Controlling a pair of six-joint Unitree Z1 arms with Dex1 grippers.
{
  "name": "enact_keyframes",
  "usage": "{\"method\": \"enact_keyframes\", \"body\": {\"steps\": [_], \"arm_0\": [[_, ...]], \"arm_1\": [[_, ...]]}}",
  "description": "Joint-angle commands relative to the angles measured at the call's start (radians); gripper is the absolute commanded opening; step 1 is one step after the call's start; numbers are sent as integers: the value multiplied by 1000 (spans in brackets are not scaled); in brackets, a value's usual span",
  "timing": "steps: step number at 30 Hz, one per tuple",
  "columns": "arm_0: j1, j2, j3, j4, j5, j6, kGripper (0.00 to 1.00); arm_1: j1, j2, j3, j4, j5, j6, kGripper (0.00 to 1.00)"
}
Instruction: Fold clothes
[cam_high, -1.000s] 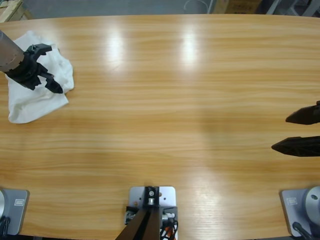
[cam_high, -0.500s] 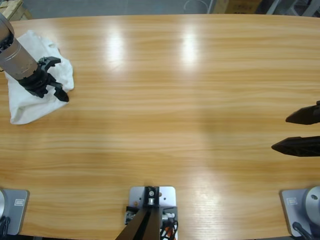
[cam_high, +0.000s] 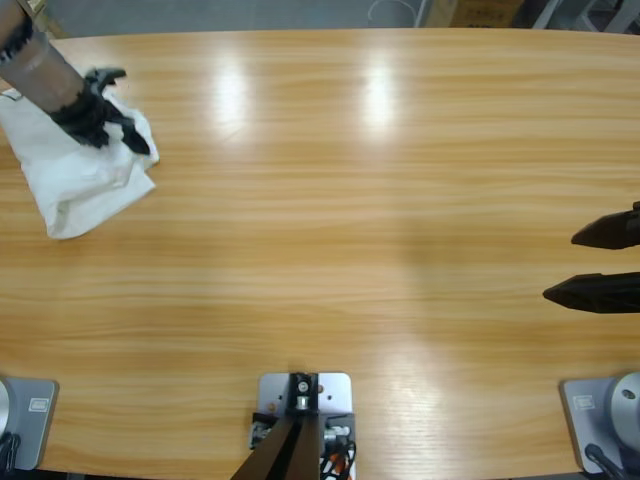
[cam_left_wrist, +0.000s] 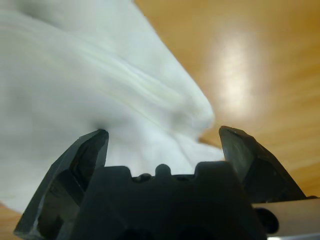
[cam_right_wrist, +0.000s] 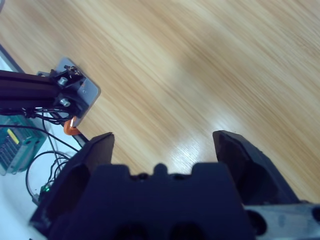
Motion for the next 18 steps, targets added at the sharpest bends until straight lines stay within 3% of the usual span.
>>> {"method": "enact_keyframes", "body": {"steps": [1,9,14,18], "arm_0": [[113,100,-150,122,-109,25,867],[108,-21,31,98,-121,87,862],[20,-85,87,79,-27,78,842],[18,-97,140,60,-25,61,839]], "arm_1": [[10,-19,24,12,6,-7,803],[10,-23,25,12,6,-6,803],[10,-21,25,9,5,-6,803],[10,-29,25,10,5,-6,803]]}}
